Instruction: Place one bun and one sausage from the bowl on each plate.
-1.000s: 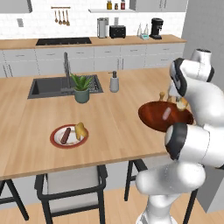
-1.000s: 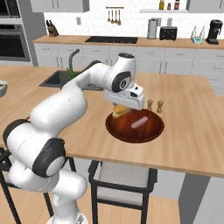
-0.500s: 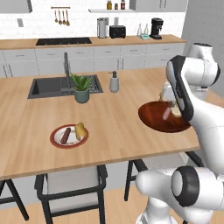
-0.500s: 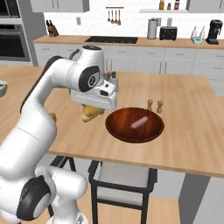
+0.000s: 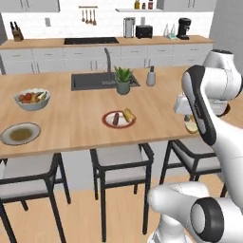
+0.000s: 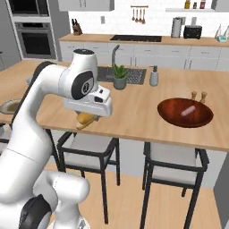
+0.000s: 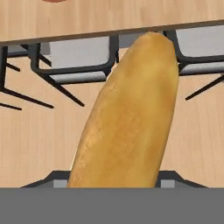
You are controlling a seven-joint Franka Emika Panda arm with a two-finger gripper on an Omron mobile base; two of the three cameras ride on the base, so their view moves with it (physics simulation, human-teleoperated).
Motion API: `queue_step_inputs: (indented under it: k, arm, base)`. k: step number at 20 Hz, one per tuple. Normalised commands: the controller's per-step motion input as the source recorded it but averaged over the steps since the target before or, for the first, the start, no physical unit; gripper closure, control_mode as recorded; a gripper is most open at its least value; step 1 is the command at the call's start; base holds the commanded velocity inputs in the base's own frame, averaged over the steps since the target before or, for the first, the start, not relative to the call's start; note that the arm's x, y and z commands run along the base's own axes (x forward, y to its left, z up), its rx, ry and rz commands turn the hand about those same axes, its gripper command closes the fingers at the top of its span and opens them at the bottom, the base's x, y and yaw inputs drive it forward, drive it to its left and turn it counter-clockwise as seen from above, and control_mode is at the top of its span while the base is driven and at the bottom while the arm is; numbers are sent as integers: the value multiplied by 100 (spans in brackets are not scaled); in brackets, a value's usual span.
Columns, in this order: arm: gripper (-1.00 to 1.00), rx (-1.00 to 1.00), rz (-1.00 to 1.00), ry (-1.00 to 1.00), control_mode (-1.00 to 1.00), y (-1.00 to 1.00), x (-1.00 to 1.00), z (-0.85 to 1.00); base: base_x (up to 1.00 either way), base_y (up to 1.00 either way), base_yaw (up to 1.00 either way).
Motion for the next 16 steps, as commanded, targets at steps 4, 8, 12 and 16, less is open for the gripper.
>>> queue_step_inputs:
  k: [4,8,12,16]
  arm:
    - [100,0,0,0,100,0,0,0]
    - [100,0,0,0,100,0,0,0]
    - [100,0,0,0,100,0,0,0]
    - [100,0,0,0,100,0,0,0]
  base:
    - [-2,100,2]
    - [9,100,0]
    - [38,100,0]
    - [79,100,-3]
